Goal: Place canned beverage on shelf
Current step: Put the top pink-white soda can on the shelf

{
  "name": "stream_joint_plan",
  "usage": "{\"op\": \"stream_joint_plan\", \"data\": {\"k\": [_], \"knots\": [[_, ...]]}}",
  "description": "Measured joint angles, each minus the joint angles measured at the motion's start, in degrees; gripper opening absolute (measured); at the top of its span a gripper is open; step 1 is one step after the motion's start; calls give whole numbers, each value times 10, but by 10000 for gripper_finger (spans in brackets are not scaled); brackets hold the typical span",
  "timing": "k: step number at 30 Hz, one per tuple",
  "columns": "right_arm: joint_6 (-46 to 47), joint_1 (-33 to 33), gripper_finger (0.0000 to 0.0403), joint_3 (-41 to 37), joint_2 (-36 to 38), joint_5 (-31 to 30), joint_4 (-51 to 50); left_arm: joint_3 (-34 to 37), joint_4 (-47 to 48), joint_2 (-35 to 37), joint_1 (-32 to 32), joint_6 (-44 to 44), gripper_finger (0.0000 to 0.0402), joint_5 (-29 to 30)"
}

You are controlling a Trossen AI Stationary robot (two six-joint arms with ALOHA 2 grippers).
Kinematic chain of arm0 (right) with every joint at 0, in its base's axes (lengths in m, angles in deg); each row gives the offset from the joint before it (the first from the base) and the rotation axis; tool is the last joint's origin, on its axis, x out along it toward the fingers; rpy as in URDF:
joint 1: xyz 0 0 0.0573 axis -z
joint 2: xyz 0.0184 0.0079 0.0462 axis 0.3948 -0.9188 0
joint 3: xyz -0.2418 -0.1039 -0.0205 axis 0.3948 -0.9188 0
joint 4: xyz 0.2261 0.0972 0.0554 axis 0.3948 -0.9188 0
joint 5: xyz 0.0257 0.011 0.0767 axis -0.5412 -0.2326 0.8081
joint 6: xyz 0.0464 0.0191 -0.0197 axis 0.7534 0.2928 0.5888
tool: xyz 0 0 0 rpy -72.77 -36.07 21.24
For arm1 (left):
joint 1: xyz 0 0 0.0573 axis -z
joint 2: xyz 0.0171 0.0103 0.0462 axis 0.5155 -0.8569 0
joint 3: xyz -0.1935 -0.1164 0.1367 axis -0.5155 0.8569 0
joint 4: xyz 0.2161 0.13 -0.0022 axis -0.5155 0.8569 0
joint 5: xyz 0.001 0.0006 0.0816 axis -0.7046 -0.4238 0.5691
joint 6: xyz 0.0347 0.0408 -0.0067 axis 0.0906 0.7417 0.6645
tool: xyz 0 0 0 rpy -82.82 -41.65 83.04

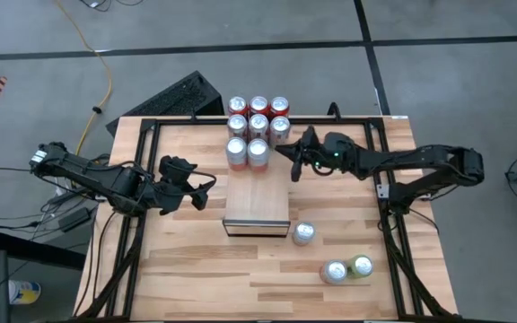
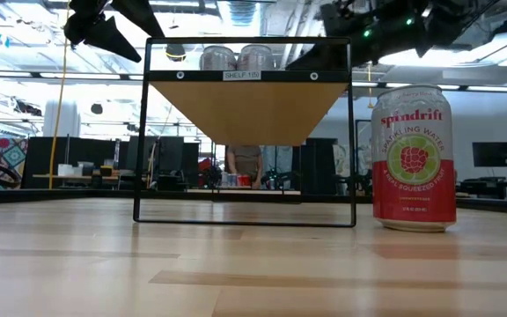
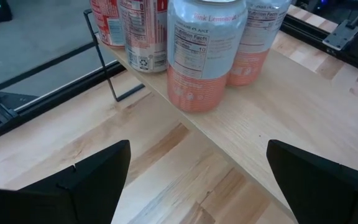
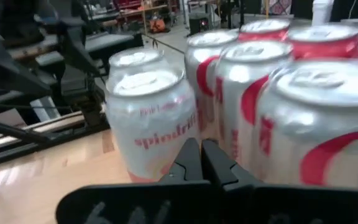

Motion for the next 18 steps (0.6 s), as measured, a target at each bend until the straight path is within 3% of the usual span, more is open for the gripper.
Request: {"op": "stream_joint_plan", "data": {"k": [5,10,14,18], "knots": [[1,-13,0,0,73,7,-68,0,-1,0,0,1,363,-4],[35,-48,15,0,159,57,-212,0,-1,0,-4,15,363,-25],[111,-97,69,0,219,76,-344,0,-1,0,-17,47,363,-62],[186,-168,149,0,248,63,-393,0,-1,0,-35,79,363,-84]]}}
